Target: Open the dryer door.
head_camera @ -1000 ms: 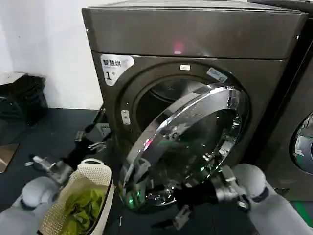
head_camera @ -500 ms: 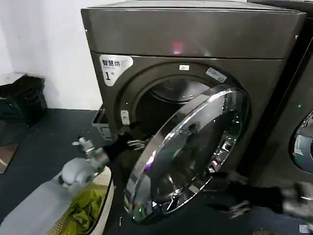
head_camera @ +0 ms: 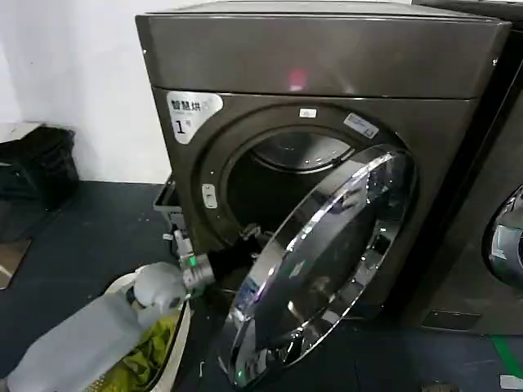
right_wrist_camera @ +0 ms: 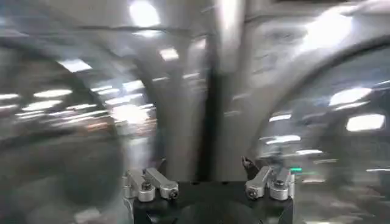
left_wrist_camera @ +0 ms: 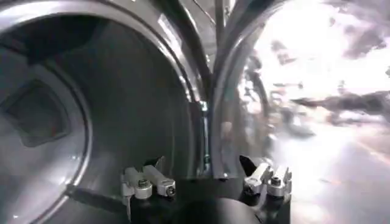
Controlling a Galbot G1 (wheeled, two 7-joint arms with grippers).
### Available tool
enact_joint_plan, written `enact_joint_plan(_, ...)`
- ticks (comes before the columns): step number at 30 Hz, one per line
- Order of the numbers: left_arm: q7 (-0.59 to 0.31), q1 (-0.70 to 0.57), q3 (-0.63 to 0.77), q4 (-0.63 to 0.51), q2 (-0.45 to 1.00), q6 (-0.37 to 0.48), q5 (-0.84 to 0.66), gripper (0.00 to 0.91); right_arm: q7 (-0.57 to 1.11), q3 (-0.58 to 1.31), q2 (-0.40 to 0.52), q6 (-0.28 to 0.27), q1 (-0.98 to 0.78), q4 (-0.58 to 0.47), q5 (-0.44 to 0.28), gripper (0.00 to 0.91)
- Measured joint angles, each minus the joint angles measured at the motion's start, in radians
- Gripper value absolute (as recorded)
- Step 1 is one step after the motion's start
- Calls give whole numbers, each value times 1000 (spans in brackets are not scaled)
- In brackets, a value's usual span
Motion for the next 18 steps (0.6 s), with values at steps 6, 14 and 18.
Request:
enact_joint_plan(6, 7, -83, 118, -7, -14, -34, -42, 907, 260, 118, -28, -68, 0, 2, -98, 907)
enact_joint_plan(14, -1, -224, 285, 20, -100, -55, -100, 907, 364, 258, -50, -27, -44, -67, -166, 907)
enact_joint_plan(18, -1, -276, 348, 39, -151, -60, -103, 907, 355, 329, -50, -14, -52, -91, -195, 907)
